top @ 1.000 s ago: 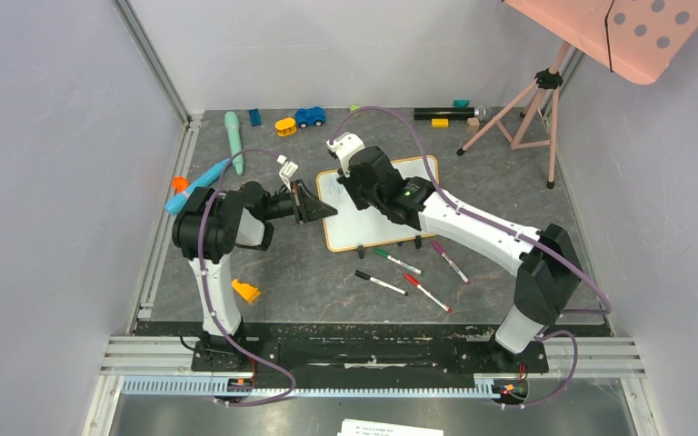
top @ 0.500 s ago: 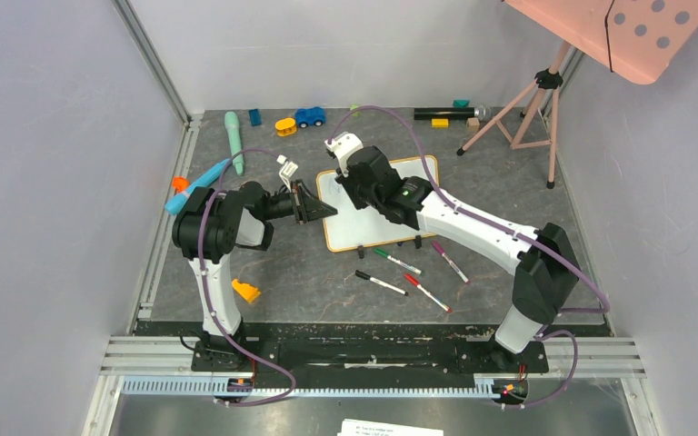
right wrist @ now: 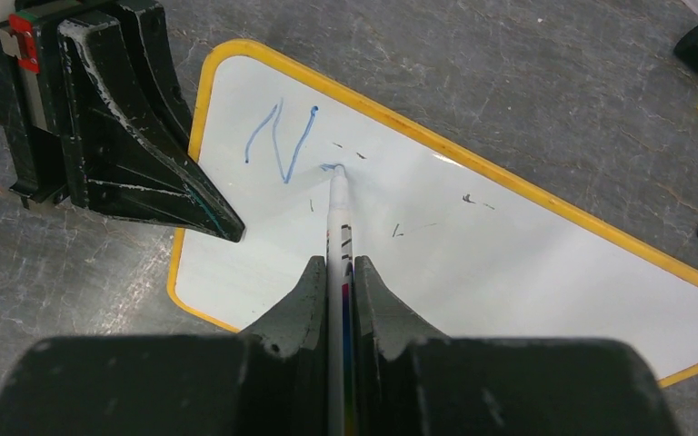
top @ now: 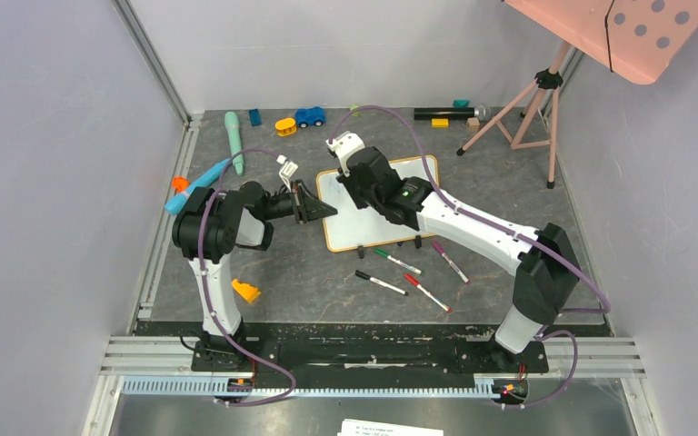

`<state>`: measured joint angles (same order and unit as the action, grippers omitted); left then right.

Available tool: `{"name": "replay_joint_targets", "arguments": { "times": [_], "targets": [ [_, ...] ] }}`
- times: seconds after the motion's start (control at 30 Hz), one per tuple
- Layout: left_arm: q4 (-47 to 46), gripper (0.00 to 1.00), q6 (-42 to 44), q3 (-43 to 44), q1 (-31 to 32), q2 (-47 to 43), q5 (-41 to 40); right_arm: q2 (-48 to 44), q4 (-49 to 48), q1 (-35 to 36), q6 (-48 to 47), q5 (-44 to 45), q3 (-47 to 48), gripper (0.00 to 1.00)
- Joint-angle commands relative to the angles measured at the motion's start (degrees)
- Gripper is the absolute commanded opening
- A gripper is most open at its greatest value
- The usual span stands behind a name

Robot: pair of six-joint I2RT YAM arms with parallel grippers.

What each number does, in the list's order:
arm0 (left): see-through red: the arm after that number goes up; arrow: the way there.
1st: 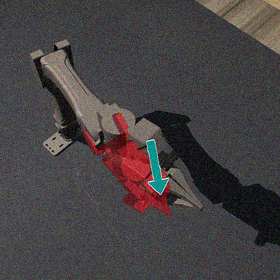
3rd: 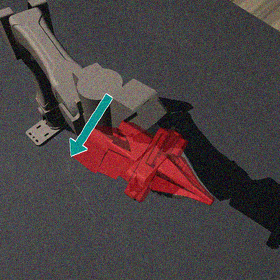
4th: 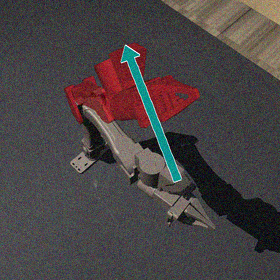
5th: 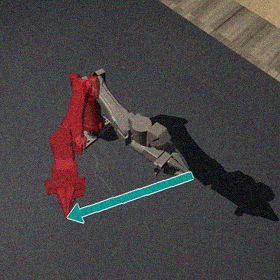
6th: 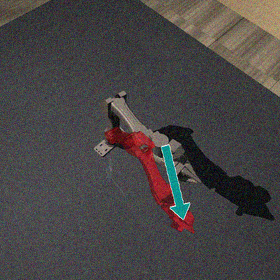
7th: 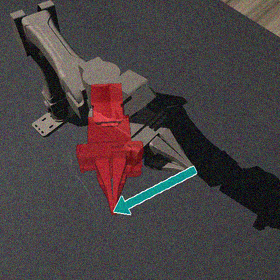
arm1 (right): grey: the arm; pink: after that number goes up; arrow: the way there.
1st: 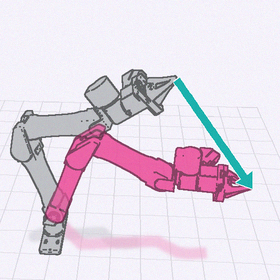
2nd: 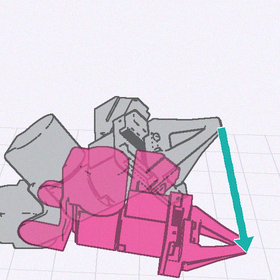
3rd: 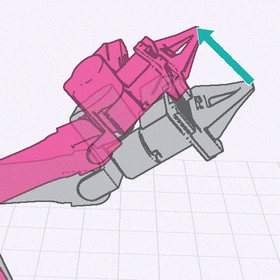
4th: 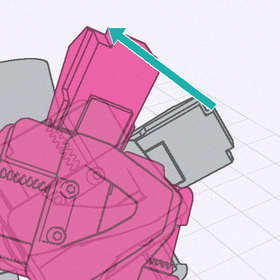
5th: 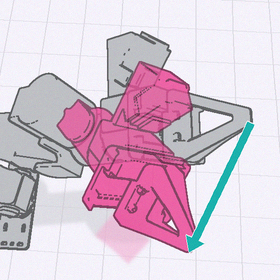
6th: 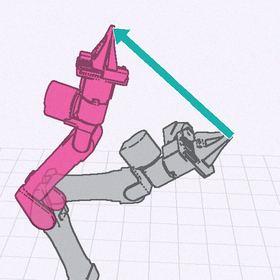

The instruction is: Write a sentence on the whiteboard

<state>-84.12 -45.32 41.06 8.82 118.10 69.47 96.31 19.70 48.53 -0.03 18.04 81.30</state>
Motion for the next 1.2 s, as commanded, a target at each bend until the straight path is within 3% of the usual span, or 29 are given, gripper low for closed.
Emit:
{"name": "replay_joint_targets", "arguments": {
  "times": [0.0,1.17],
  "targets": [
    [-5.1,0.04,3.9,0.0,0.3,-2.0,1.4,-1.4,0.3,-0.9,0.0,4.1,0.0,0.0],
    [-5.1,0.04,3.9,-0.1,0.4,-2.0,1.3,0.7,0.7,-1.5,-0.3,4.1,4.0,0.0]
  ]
}}
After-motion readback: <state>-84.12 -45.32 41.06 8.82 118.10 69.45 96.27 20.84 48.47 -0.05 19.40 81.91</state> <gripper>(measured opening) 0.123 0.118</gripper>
